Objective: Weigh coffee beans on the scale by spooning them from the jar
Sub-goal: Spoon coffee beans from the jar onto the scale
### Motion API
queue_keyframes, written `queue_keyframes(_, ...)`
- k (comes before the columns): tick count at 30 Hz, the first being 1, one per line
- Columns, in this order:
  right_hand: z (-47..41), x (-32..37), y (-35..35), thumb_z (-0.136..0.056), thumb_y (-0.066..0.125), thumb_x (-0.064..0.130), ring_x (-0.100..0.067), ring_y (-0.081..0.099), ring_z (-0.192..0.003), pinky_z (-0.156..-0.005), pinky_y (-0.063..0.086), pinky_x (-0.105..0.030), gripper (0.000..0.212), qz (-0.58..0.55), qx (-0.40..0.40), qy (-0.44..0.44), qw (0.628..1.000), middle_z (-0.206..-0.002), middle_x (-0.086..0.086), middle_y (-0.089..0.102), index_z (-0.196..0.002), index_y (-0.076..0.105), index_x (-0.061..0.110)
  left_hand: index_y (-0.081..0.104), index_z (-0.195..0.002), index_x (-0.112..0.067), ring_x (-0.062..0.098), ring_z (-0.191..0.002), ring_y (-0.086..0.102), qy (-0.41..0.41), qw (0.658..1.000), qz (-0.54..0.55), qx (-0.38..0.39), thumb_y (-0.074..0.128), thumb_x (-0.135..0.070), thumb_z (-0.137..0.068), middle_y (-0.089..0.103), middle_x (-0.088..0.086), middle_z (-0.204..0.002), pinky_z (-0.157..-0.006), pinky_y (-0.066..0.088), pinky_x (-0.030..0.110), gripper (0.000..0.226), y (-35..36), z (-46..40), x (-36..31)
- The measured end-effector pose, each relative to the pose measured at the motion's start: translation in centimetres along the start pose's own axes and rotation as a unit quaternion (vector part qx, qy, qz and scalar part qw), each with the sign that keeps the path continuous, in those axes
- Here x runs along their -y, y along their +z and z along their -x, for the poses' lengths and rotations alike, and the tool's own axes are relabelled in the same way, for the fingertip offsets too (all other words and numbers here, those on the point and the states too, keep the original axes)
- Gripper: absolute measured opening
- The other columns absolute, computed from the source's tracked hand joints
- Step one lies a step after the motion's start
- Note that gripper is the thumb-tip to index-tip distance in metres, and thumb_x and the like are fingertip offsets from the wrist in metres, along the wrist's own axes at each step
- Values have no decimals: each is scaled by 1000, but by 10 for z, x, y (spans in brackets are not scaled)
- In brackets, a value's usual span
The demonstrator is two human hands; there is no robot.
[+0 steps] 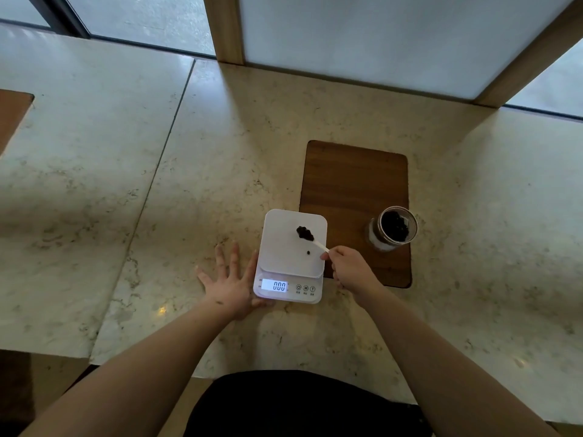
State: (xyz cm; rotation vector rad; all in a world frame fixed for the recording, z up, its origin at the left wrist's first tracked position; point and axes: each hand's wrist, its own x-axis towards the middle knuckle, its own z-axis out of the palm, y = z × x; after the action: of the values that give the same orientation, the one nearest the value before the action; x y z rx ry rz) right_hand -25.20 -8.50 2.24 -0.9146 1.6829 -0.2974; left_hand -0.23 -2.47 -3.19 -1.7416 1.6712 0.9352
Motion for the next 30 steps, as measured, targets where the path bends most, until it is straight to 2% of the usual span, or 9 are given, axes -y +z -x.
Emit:
queue_keyframes(5,1,-5,1,-104,38,22,-15,39,-56,-50,32,-30,31,24,-9,-21,999,-69,-1,46,-95,66,14,-53,-136,-43,43,-129,-59,1,1000,-2,-5,15,-107,-61,-66,9,-139,-107,-10,88,120,1,-2,1)
queue_keyframes(10,-1,-12,3,-103,43,22,-13,42,-59,-52,35,-29,26,54,-19,-43,997,-72,-1,51,-98,65,10,-57,-128,-45,41,-124,-63,3,1000,0,-10,5,-109,-50,-67,8,-137,-108,-6,88,119,3,-2,3)
queue_keyframes(16,-1,-19,2,-103,45,24,-19,57,-71,-60,45,-34,22,159,-54,-104,980,-79,0,63,-93,63,16,-57,-132,-45,42,-127,-61,8,1000,7,-9,5,-111,-51,-67,7,-139,-107,-7,88,121,5,-6,6)
queue_keyframes(20,2,-23,-2,-103,46,25,-16,60,-69,-62,50,-38,21,215,-90,-173,957,-77,4,66,-93,65,22,-56,-133,-45,41,-125,-63,11,1000,6,-6,4,-112,-49,-67,7,-139,-105,-13,88,123,5,-6,6)
queue_keyframes(24,6,-23,-5,-101,50,23,-16,63,-70,-64,53,-40,21,236,-124,-196,944,-78,5,70,-98,71,24,-57,-132,-45,39,-124,-65,8,1000,7,-8,1,-112,-46,-69,6,-138,-105,-14,88,124,4,-4,6)
queue_keyframes(30,12,-25,-9,-101,50,23,-11,59,-58,-56,52,-40,20,223,-172,-225,933,-72,9,68,-92,68,24,-59,-128,-45,41,-127,-61,2,1000,10,-7,1,-112,-43,-67,8,-139,-107,-12,88,123,1,-2,4)
